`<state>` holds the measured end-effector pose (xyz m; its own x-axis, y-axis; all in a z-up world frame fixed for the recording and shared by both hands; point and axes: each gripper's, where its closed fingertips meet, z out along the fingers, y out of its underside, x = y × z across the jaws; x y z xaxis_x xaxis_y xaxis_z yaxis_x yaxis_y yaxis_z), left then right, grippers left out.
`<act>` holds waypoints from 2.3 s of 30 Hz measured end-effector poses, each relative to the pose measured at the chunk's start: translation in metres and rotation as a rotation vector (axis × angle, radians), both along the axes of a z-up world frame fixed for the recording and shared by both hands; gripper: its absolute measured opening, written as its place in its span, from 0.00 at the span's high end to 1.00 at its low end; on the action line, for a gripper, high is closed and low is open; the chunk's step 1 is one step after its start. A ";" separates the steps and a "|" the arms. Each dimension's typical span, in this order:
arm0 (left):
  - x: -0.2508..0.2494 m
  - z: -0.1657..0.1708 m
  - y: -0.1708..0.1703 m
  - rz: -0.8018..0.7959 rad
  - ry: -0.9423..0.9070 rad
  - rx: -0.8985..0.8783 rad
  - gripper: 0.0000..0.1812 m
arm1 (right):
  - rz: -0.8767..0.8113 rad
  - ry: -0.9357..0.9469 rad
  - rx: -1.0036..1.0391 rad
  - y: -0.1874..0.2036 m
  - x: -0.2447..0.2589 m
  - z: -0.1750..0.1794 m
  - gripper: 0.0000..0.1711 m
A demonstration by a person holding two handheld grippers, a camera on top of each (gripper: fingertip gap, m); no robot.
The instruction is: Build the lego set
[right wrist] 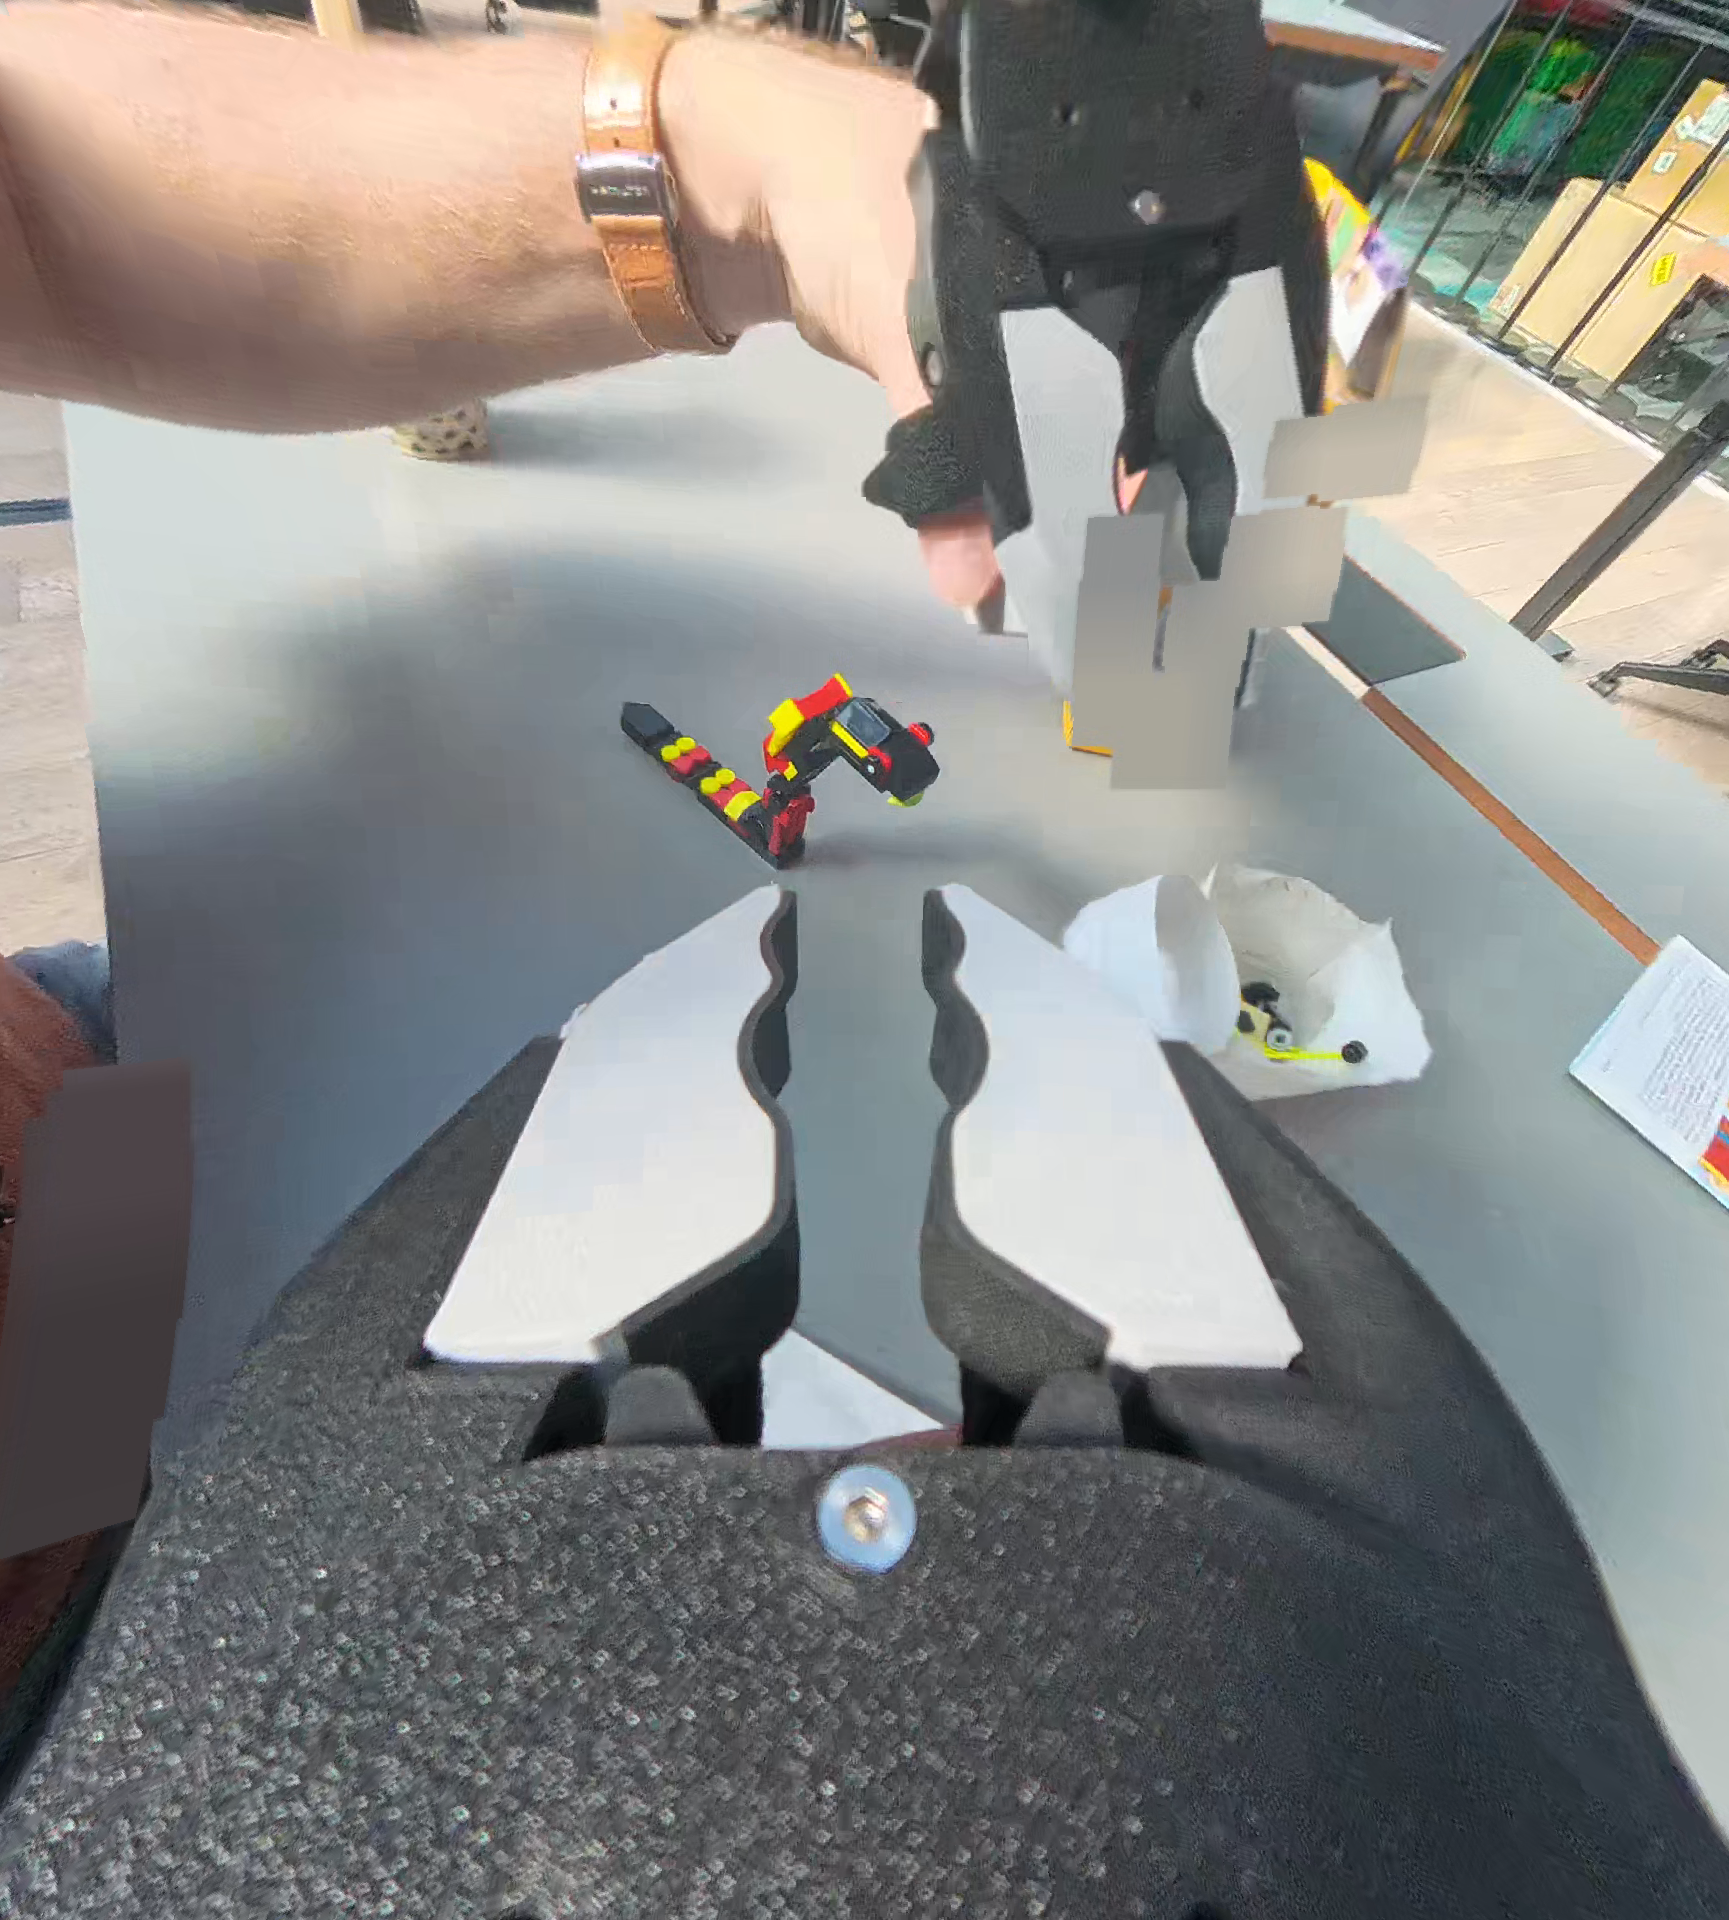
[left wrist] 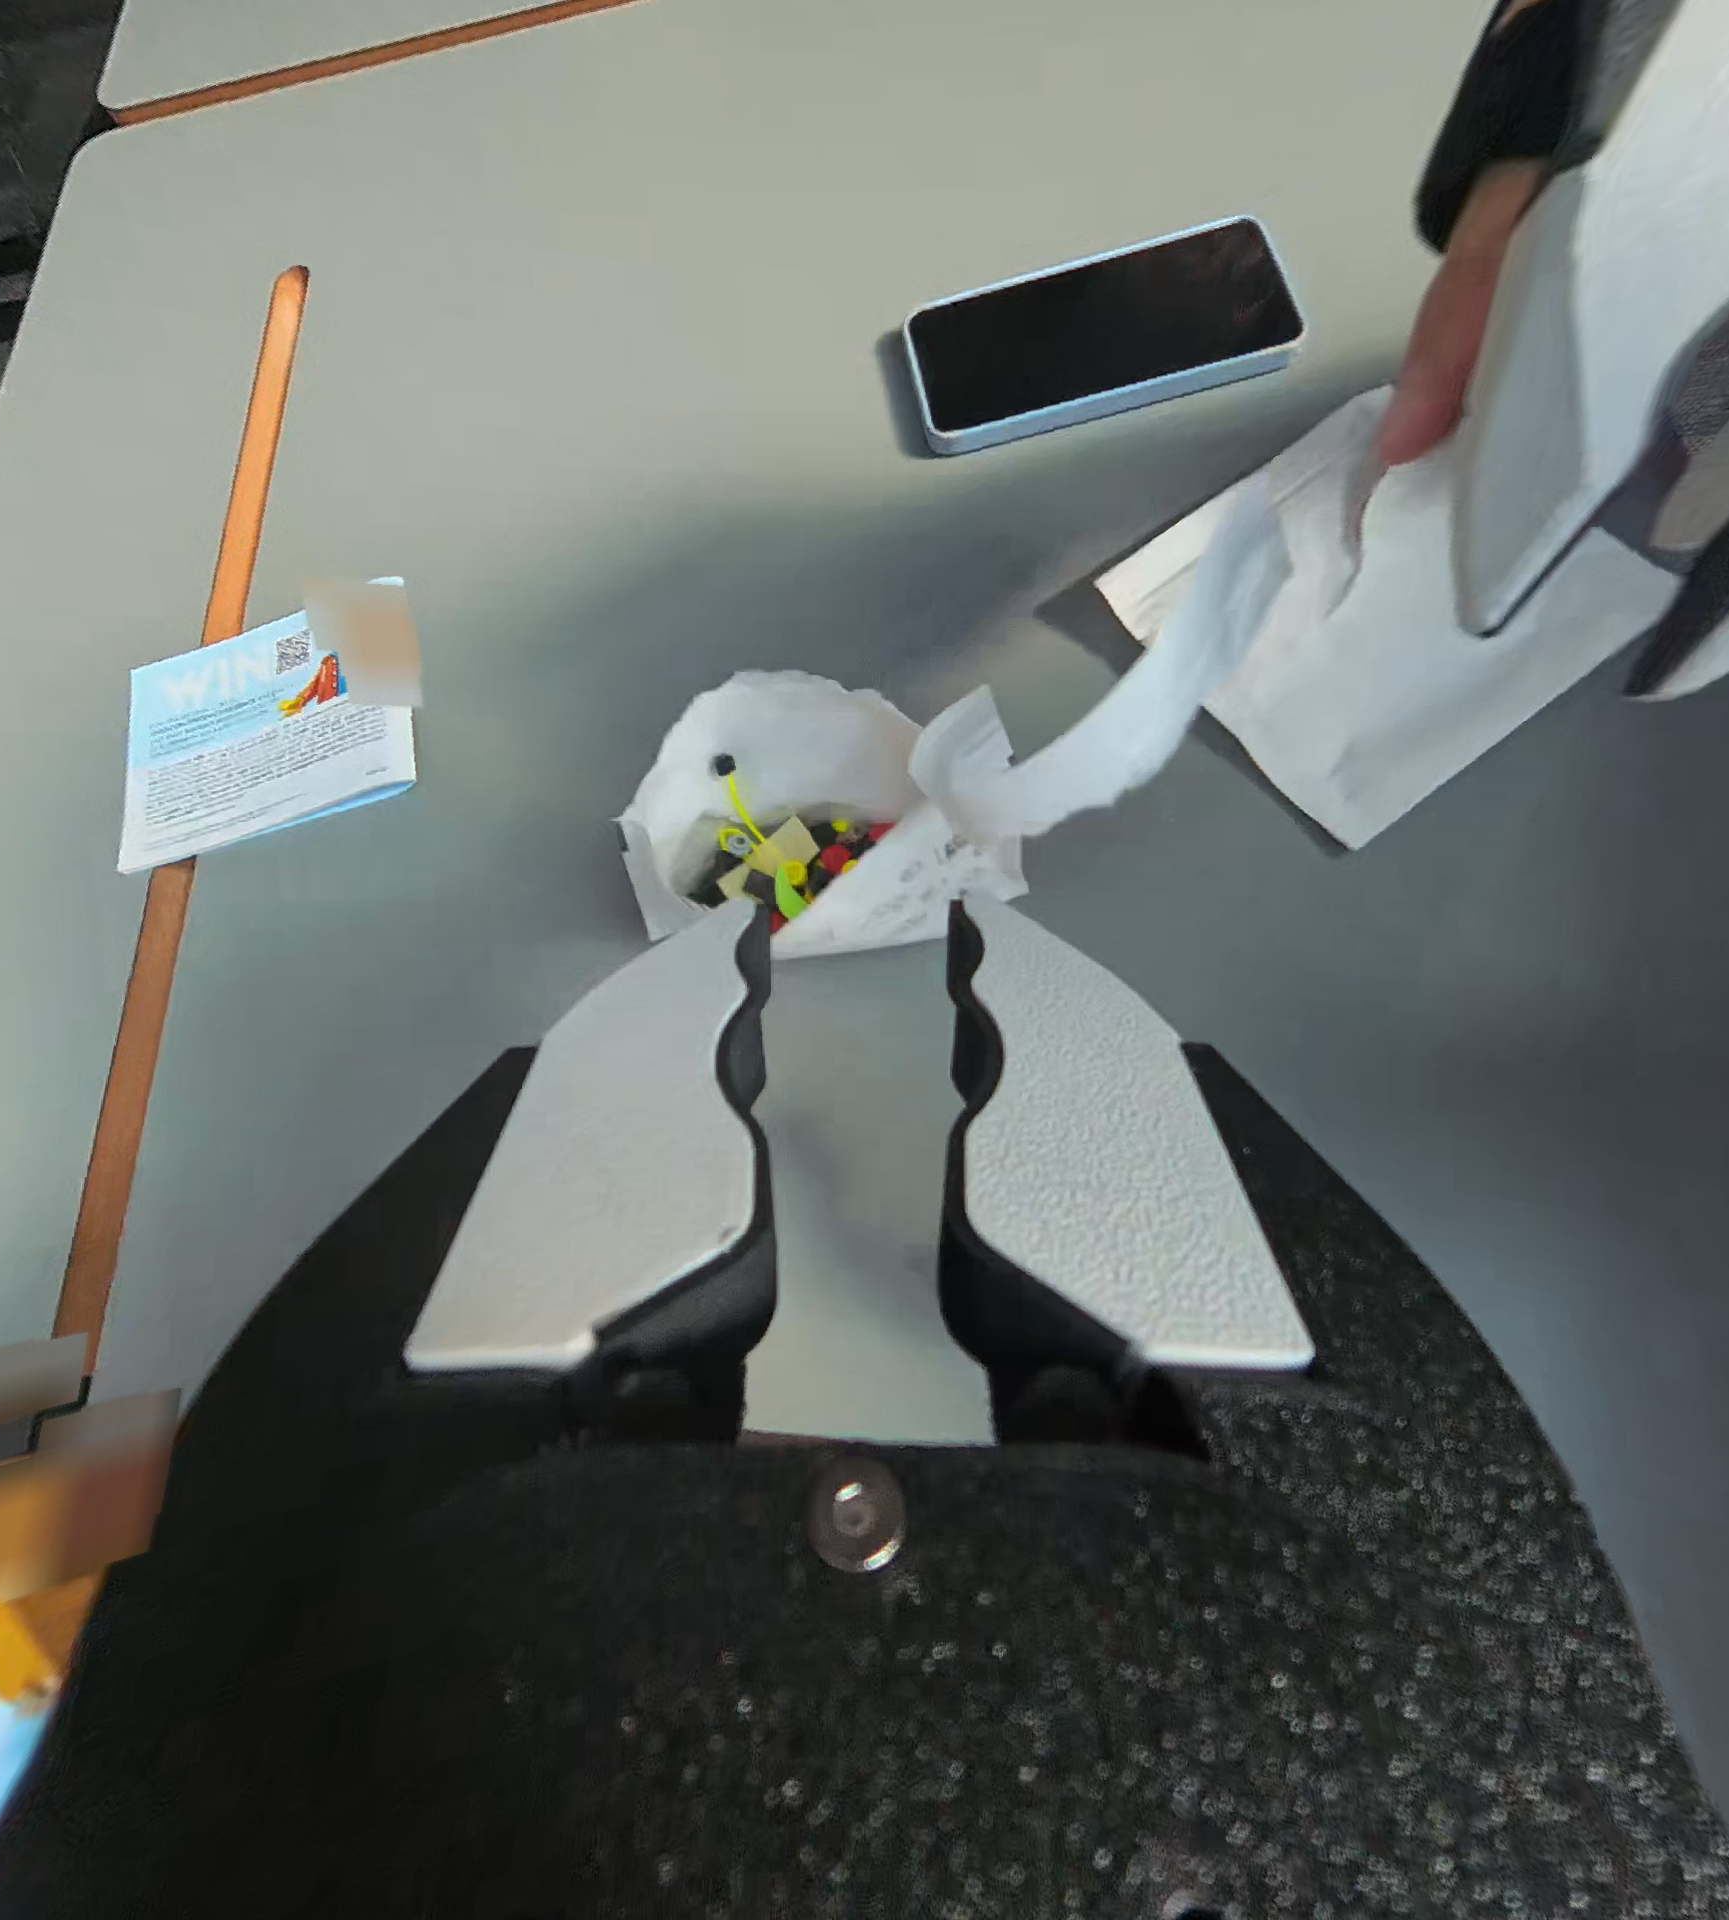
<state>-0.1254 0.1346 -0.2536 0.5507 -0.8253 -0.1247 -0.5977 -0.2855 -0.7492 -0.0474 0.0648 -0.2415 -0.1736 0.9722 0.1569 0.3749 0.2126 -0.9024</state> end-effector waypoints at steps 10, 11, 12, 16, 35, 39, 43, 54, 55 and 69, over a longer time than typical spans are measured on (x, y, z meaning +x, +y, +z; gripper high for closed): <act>-0.024 -0.055 -0.084 0.149 -0.033 -0.073 0.70 | -0.197 0.050 0.317 -0.005 -0.071 -0.033 0.91; -0.023 -0.057 -0.082 0.145 -0.041 -0.073 0.69 | -0.187 0.032 0.321 -0.006 -0.075 -0.038 0.91; -0.022 -0.057 -0.080 0.143 -0.047 -0.064 0.70 | -0.185 0.030 0.333 -0.007 -0.078 -0.041 0.91; -0.016 -0.060 -0.077 0.090 -0.066 -0.056 0.85 | -0.199 0.020 0.445 -0.001 -0.085 -0.047 0.92; -0.016 -0.059 -0.079 0.053 -0.144 -0.058 0.90 | -0.092 -0.046 0.679 -0.006 -0.093 -0.058 0.95; -0.016 -0.059 -0.078 0.083 -0.173 -0.068 0.91 | -0.125 -0.030 0.812 -0.005 -0.094 -0.056 0.95; -0.016 -0.058 -0.077 0.111 -0.211 -0.054 0.91 | -0.139 -0.009 0.875 -0.004 -0.094 -0.055 0.95; -0.016 -0.056 -0.069 0.135 -0.271 -0.038 0.91 | -0.134 0.102 1.143 0.001 -0.094 -0.052 0.96; -0.016 -0.056 -0.067 0.145 -0.266 -0.038 0.91 | -0.141 0.101 1.145 0.003 -0.093 -0.053 0.96; -0.018 -0.055 -0.040 0.282 -0.259 0.052 0.91 | -0.328 0.118 0.561 0.030 -0.095 -0.054 0.96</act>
<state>-0.1432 0.0945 -0.3084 0.7743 -0.6328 0.0100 -0.2903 -0.3692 -0.8829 -0.1419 0.0952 -0.2953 0.1671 0.7370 0.6549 0.4057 0.5540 -0.7270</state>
